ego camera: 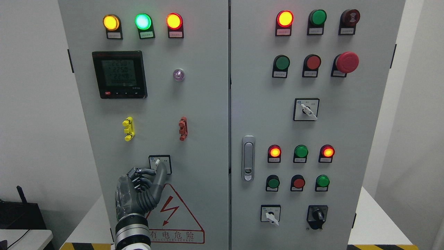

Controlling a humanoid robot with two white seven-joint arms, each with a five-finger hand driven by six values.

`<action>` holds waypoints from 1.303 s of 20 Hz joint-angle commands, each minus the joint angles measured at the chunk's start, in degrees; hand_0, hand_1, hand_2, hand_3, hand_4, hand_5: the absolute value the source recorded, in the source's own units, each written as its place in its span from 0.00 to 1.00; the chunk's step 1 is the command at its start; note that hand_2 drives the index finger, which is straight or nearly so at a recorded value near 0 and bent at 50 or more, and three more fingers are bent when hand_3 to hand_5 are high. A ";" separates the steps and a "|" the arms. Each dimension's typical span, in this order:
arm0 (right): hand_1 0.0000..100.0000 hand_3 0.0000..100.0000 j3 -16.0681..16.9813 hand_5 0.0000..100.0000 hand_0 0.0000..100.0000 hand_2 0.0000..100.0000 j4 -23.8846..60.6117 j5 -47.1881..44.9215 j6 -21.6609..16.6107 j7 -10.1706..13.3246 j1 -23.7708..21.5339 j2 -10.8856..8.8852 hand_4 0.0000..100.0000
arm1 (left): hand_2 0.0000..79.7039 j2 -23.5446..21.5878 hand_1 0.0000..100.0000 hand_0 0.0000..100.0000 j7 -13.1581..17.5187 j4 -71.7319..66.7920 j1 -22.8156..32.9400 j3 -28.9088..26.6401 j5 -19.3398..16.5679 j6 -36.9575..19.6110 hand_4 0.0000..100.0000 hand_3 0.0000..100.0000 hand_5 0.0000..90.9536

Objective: Turn on light switch 1

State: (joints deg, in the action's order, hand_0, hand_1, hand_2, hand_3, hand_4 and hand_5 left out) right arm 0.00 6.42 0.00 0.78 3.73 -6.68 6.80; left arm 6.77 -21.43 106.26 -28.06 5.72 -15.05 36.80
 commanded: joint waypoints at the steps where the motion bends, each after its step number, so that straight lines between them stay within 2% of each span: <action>1: 0.39 0.00 -0.97 0.00 0.12 0.00 0.00 -1.41 0.01 -0.04 0.00 0.05 0.00 | 0.73 0.00 0.50 0.24 -0.02 0.00 -0.07 0.34 0.02 0.03 0.95 0.91 0.95; 15: 0.39 0.00 -0.97 0.00 0.12 0.00 0.00 -1.41 0.01 -0.04 0.00 -0.03 0.00 | 0.73 0.00 0.49 0.26 -0.02 -0.09 -0.51 0.34 -0.07 0.47 0.95 0.92 0.95; 26: 0.39 0.00 -0.97 0.00 0.12 0.00 0.00 -1.41 0.01 -0.04 0.00 -0.03 0.00 | 0.74 0.00 0.49 0.35 -0.02 -0.09 -0.51 0.43 0.02 0.47 0.95 0.92 0.95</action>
State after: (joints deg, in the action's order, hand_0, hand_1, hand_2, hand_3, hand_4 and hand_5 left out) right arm 0.00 6.42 0.00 0.78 3.74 -6.68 6.81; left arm 6.77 -21.44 106.18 -28.54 6.05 -15.10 37.27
